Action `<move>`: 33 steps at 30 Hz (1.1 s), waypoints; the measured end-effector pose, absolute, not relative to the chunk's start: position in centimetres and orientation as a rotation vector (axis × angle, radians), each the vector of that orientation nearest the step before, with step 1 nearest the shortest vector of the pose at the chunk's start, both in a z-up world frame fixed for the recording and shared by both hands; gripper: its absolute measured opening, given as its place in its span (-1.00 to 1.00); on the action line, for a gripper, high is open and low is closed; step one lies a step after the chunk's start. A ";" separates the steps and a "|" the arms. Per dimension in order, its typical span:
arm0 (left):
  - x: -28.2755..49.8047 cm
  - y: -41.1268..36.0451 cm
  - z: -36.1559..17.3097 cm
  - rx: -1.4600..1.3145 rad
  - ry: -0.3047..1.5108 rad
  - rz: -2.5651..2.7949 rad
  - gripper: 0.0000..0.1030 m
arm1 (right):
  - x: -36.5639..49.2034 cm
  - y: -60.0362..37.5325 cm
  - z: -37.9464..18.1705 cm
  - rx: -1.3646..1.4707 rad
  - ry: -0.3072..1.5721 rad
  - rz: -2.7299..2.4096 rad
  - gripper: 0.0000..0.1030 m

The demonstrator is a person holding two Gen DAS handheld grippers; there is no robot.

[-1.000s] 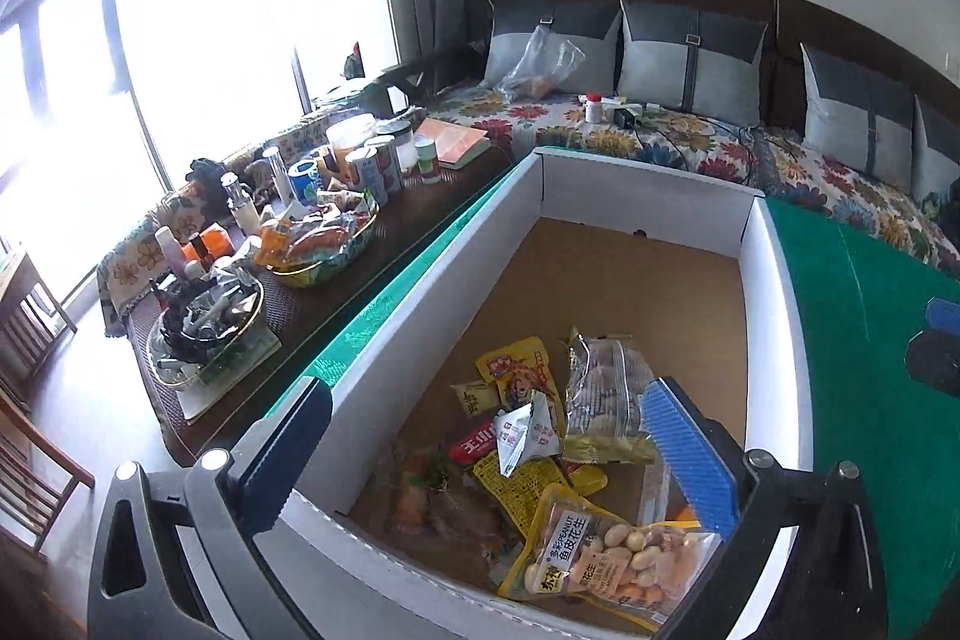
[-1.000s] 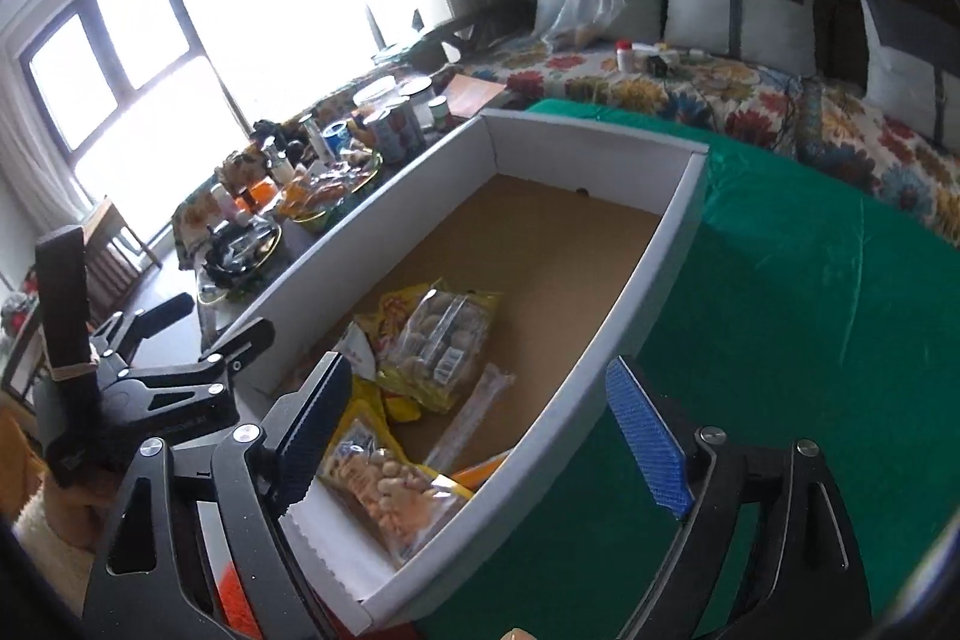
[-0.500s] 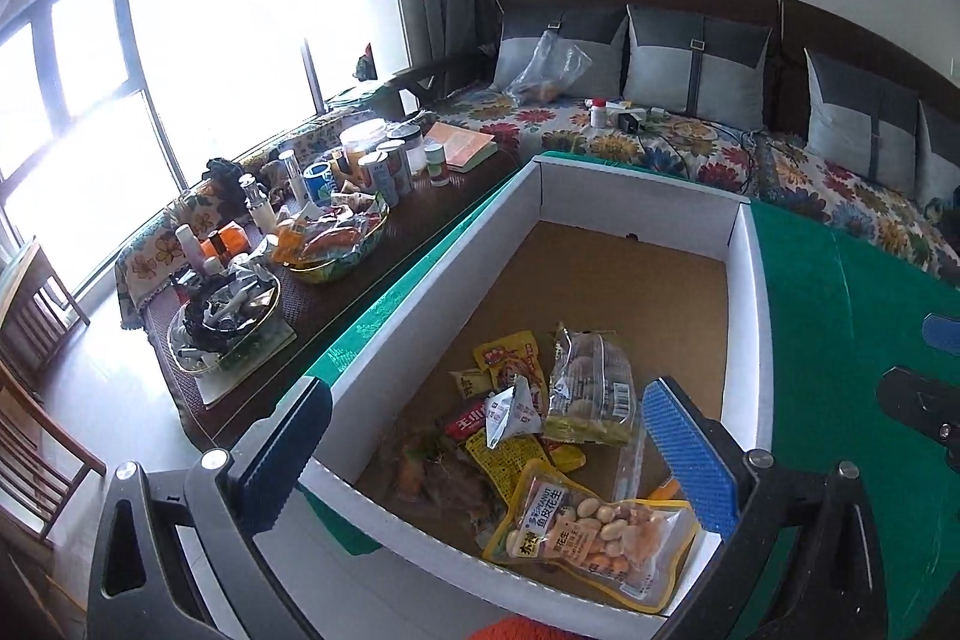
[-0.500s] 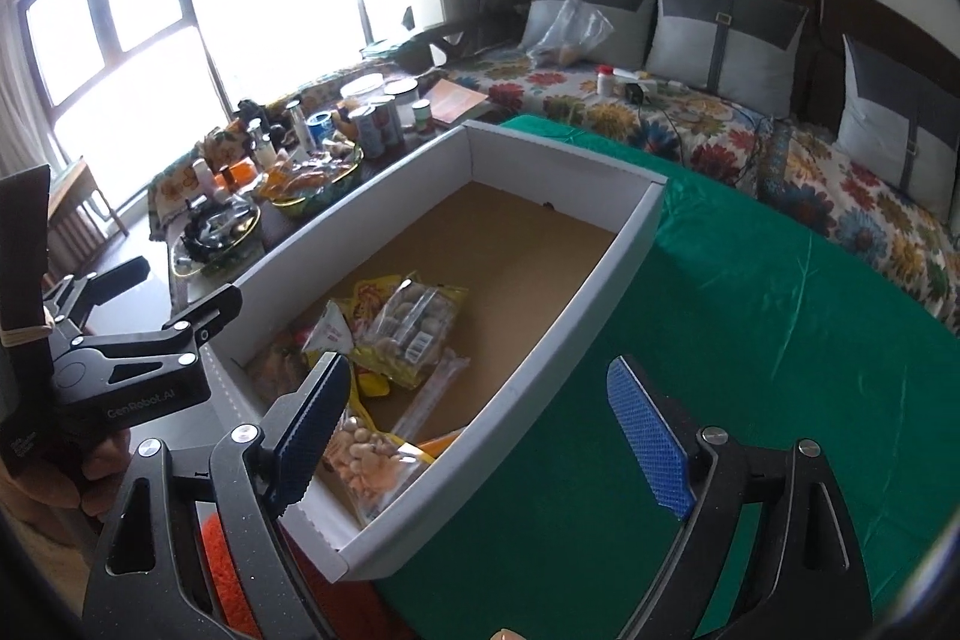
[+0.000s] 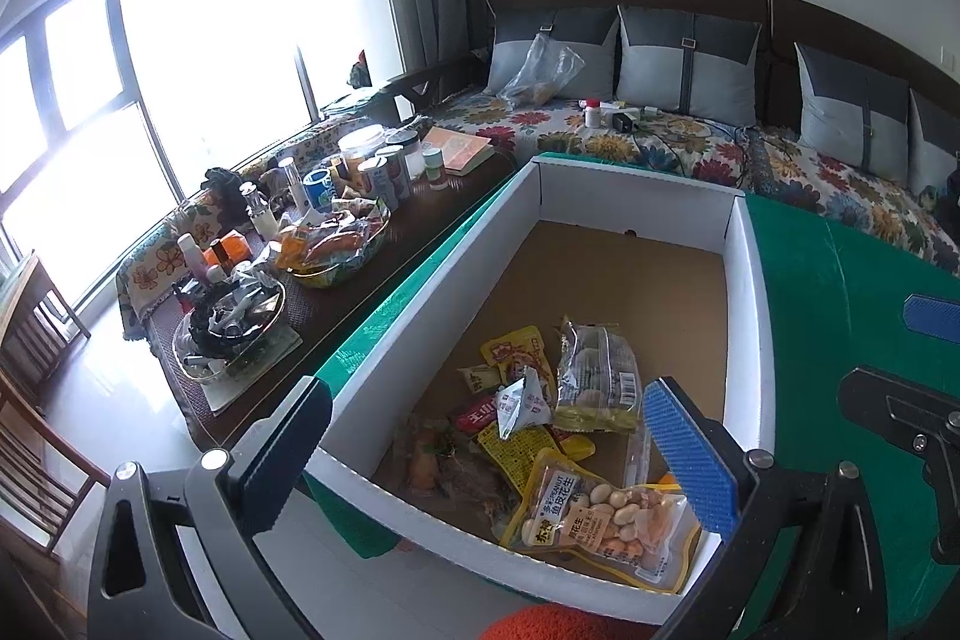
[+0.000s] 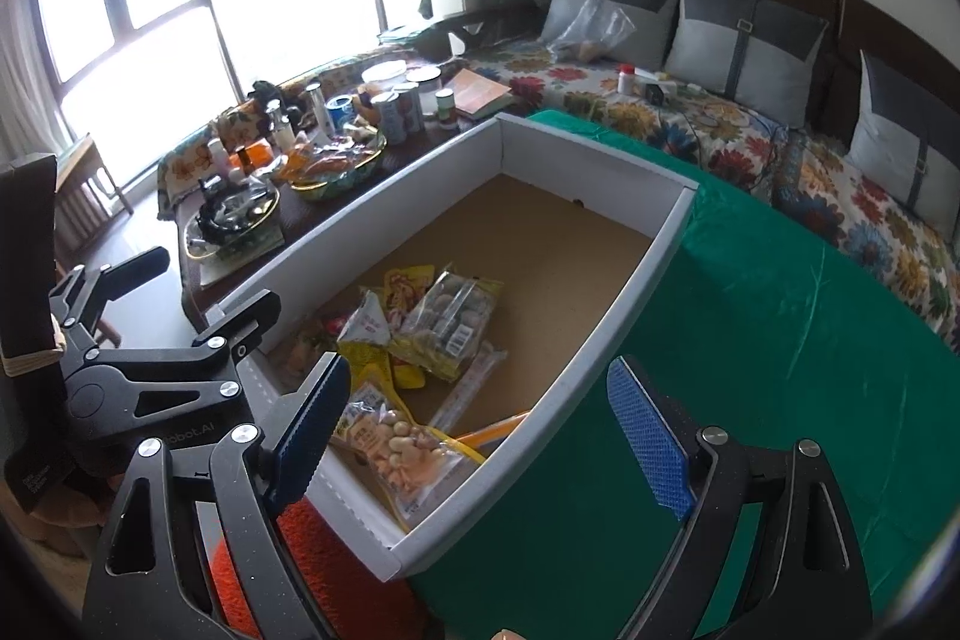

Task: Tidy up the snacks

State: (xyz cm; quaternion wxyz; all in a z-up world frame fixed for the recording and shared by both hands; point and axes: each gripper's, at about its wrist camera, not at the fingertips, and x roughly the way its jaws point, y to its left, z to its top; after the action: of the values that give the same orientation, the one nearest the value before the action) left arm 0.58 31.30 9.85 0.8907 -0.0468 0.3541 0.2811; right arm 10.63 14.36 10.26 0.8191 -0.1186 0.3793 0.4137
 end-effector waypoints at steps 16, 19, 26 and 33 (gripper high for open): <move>-0.5 35.6 10.1 -0.285 0.878 0.550 0.99 | 9.9 17.9 10.3 -0.330 0.888 0.853 0.75; -0.3 36.1 9.5 -0.275 0.894 0.574 0.99 | 9.8 18.2 10.0 -0.349 0.889 0.850 0.75; 0.0 35.8 8.8 -0.264 0.903 0.564 0.99 | 10.0 18.2 9.4 -0.360 0.904 0.844 0.75; 0.0 35.3 9.4 -0.267 0.874 0.540 0.99 | 10.1 18.1 9.5 -0.356 0.903 0.843 0.75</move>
State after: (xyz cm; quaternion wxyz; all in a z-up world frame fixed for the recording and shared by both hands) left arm -0.04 35.33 9.43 0.8626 -0.1274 0.4166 0.2573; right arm 10.08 18.09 9.45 0.8004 -0.1660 0.4211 0.3930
